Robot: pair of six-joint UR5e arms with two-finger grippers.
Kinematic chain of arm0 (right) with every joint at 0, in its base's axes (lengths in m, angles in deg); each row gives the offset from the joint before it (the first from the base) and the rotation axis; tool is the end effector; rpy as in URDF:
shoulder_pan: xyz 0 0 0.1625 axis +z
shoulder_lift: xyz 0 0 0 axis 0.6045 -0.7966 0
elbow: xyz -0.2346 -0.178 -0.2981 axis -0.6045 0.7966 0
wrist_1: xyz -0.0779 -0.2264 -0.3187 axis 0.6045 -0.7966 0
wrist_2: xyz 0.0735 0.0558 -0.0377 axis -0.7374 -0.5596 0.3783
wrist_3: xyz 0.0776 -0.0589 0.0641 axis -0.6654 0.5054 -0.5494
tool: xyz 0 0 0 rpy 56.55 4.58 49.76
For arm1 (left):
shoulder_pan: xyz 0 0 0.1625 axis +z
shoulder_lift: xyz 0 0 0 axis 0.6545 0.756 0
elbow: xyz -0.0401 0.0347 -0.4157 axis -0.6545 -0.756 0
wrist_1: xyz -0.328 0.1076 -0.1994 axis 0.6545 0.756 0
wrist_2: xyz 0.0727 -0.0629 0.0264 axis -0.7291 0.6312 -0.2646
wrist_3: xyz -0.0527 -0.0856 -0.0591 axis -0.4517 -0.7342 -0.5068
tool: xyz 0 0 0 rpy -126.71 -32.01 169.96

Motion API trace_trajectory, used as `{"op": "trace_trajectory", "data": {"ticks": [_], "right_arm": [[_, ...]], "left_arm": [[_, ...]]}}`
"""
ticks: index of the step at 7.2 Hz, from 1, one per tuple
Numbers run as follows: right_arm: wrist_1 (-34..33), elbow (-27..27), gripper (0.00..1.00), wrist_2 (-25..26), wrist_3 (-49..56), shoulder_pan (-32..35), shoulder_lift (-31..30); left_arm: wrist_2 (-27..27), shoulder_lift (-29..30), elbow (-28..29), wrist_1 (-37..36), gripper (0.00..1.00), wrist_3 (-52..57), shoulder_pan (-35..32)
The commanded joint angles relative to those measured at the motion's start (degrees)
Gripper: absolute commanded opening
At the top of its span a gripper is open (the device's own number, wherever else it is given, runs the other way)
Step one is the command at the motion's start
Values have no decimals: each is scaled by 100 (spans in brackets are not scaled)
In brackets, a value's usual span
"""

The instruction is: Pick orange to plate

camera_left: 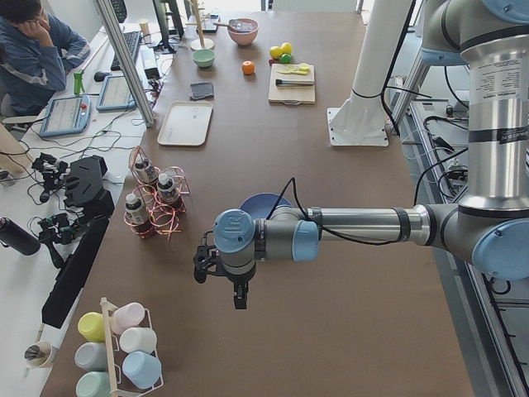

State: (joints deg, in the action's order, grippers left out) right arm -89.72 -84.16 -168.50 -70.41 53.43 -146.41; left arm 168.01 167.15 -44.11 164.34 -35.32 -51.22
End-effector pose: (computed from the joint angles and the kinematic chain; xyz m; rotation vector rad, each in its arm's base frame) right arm 0.0595 -0.4016 0.6774 0.0888 -0.7350 0.0038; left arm -0.0649 -0.4328 0.6649 0.0109 0.8082 -0.0516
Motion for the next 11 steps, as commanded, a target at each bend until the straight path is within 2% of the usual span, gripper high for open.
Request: {"op": "trace_trajectory", "data": {"ticks": [1, 11], "right_arm": [[0, 0, 100, -10, 0, -9, 9], [35, -18, 100, -133, -9, -70, 9]], "left_arm": [[-16, -13, -6, 0, 99, 0, 0], [19, 4, -50, 0, 99, -9, 53]]}}
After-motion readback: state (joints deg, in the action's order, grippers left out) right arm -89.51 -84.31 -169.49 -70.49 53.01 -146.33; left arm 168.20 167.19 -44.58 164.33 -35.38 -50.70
